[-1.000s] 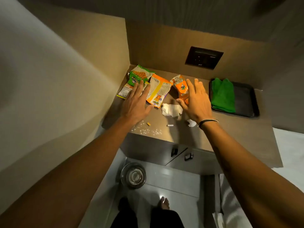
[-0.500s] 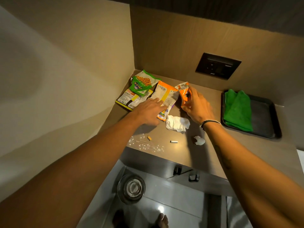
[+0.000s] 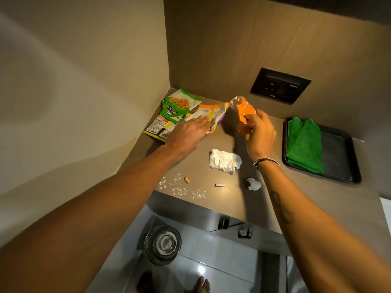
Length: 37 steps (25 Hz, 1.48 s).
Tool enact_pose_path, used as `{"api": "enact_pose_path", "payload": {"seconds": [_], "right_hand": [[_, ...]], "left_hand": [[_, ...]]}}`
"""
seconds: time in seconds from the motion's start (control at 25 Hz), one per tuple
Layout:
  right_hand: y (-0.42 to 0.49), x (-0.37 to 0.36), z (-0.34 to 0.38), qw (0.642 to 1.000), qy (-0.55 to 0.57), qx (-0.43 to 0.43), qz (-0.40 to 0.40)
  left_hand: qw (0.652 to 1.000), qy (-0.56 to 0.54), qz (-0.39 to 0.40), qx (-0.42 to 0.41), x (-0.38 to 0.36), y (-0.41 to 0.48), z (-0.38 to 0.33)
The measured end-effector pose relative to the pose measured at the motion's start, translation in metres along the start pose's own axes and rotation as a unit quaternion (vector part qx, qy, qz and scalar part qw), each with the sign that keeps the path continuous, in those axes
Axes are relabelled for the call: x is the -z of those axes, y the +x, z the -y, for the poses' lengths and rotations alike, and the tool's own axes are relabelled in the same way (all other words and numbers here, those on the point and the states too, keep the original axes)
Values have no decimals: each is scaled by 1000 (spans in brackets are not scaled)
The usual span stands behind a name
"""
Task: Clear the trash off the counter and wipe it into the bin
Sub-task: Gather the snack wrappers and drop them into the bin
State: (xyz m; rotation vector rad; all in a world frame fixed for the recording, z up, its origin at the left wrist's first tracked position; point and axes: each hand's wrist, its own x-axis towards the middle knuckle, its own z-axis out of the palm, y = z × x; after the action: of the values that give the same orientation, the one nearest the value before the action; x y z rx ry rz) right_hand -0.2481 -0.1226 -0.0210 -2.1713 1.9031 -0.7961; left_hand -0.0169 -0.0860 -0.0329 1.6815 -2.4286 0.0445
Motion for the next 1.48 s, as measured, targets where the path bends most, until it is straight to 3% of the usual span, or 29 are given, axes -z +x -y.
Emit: {"api": "enact_pose_path", "payload": {"seconds": [0.12, 0.24, 0.36, 0.52, 0.64, 0.8, 0.96, 1.12, 1.24, 1.48], "right_hand": [[-21, 15, 14, 989, 94, -24, -110], [-61, 26, 42, 980, 133, 20, -146], [-118, 25, 73, 974, 162, 87, -131], [-213, 4, 101, 966, 195, 161, -52], [-284, -23, 110, 961, 200, 188, 26], [-356, -82, 94, 949, 194, 216, 121], [-402, -165, 47, 945, 89, 131, 286], [-429, -268, -6, 911, 16, 92, 402], [-442, -345, -38, 902, -9, 71, 426], [-455, -441, -72, 902, 22, 65, 427]], "left_hand": [[994, -37, -104, 23, 17, -10, -10], [965, -111, -232, 53, 32, -36, -31], [931, -137, -310, 135, 36, -91, -53], [885, -101, -365, 269, 22, -217, -68], [876, -88, -322, 348, -5, -311, -81], [892, -102, -216, 384, -64, -392, -98], [905, -124, -131, 386, -156, -436, -96], [925, -124, -6, 359, -272, -463, -77], [919, -156, 92, 350, -363, -468, -66], [919, -178, 179, 302, -472, -472, -47]]}}
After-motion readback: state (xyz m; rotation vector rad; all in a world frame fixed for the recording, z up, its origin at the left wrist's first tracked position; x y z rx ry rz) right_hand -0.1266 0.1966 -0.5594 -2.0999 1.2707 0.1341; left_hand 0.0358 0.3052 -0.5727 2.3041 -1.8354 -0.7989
